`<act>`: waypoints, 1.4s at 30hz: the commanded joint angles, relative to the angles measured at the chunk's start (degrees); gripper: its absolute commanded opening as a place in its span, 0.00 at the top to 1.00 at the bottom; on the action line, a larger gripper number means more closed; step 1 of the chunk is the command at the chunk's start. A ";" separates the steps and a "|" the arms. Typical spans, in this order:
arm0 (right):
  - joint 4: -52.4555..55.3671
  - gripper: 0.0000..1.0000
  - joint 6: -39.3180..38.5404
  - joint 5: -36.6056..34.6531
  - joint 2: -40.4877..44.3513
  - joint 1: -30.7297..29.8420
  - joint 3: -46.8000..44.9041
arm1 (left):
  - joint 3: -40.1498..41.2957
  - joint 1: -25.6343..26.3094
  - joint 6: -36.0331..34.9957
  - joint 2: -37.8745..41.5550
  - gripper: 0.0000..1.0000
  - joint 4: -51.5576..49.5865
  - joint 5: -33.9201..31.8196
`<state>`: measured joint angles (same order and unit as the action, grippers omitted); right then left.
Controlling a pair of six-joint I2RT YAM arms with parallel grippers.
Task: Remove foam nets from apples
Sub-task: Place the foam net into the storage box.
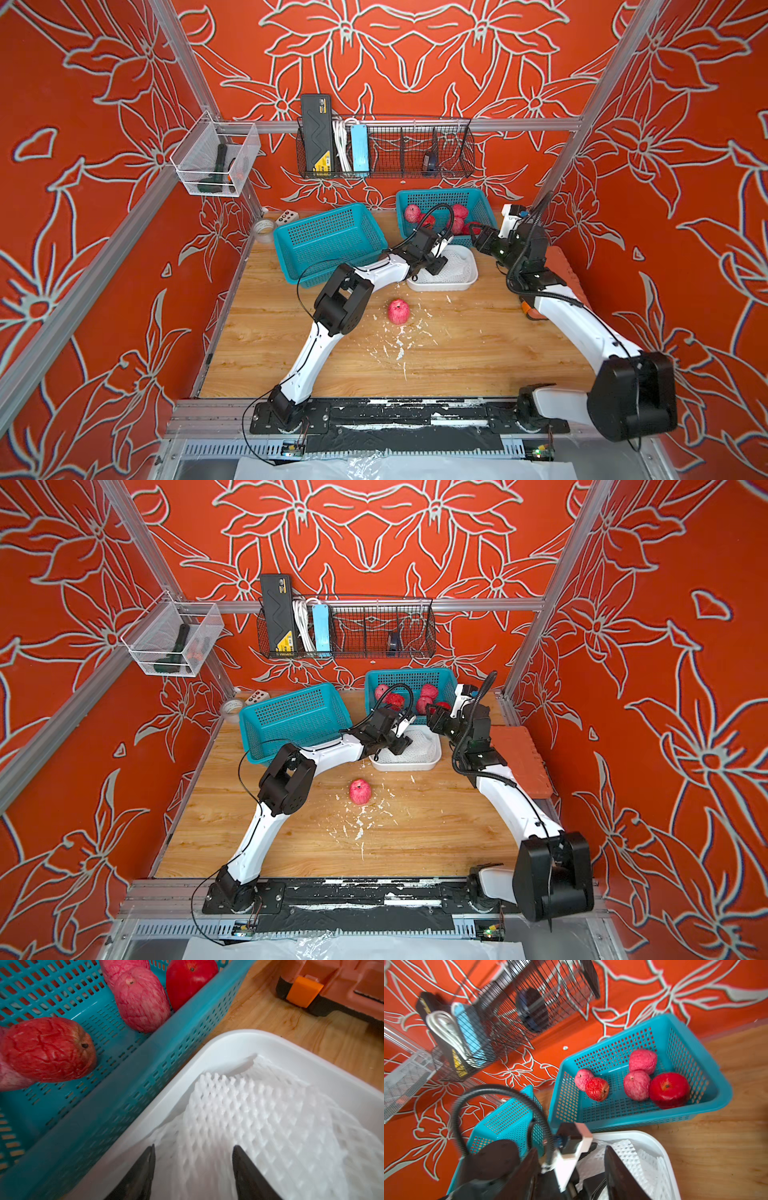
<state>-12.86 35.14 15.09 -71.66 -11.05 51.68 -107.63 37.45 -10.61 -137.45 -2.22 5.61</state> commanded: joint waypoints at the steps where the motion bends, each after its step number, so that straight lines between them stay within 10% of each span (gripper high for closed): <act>1: 1.67 0.49 -1.71 -3.49 3.18 -0.21 -2.75 | -1.79 -0.08 -0.13 -2.20 0.42 -4.94 -0.33; 14: 3.62 0.48 -3.06 -3.25 5.21 -0.23 -3.16 | -0.21 -0.08 0.43 3.57 0.39 -3.07 -1.93; 31: 8.90 0.45 -5.69 -2.35 9.09 -0.32 -1.65 | 1.17 -0.02 -0.48 19.07 0.02 -4.31 -3.31; 36: 10.35 0.38 -10.91 5.20 9.09 -2.32 -3.20 | 17.38 -0.03 3.74 34.17 0.02 1.63 -4.94; 42: 9.02 0.23 -20.65 6.27 10.57 -16.26 -11.68 | 54.94 -0.05 15.16 61.24 0.02 16.52 -13.05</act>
<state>-3.99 20.29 18.72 -62.04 -23.20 43.57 -62.81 37.45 -2.31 -82.91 7.57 -2.55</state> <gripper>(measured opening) 0.765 0.980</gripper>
